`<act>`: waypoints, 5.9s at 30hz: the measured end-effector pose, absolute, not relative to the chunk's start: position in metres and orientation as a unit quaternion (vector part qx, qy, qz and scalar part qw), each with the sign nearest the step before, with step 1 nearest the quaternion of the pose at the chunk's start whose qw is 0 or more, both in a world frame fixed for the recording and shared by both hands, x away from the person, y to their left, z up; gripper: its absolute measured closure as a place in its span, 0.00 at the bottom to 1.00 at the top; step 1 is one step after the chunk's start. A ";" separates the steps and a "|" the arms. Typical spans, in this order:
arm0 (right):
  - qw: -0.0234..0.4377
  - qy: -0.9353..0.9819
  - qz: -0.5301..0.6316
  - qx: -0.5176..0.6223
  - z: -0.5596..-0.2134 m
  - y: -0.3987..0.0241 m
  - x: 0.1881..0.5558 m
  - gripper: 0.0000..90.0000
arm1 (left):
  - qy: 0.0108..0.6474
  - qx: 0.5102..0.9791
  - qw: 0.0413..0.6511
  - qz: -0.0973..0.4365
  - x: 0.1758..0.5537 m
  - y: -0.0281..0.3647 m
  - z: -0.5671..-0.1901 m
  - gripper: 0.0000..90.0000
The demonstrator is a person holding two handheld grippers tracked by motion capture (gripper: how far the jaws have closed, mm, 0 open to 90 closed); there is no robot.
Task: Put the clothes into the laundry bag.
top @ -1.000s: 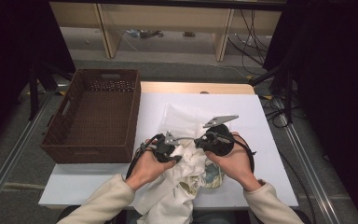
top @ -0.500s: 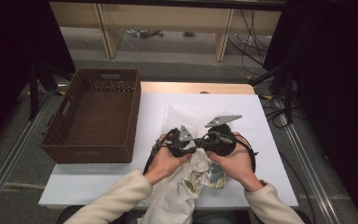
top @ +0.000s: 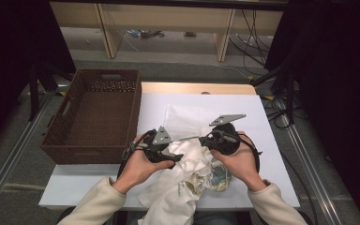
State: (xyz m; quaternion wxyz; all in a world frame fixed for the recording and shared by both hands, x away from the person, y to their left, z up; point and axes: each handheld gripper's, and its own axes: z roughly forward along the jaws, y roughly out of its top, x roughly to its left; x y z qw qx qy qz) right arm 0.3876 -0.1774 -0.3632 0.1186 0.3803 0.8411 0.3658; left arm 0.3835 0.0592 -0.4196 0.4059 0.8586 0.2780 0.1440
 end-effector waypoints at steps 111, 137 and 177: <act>0.121 0.849 0.371 0.355 -0.361 -0.177 0.386 1.00 | 0.255 0.875 0.399 0.099 0.373 0.009 -0.434 0.95; 0.111 0.839 0.379 0.375 -0.359 -0.180 0.386 1.00 | 0.258 0.855 0.418 0.168 0.398 0.012 -0.423 0.48; 0.116 0.839 0.376 0.375 -0.357 -0.179 0.385 1.00 | 0.257 0.855 0.422 0.156 0.369 0.024 -0.426 0.32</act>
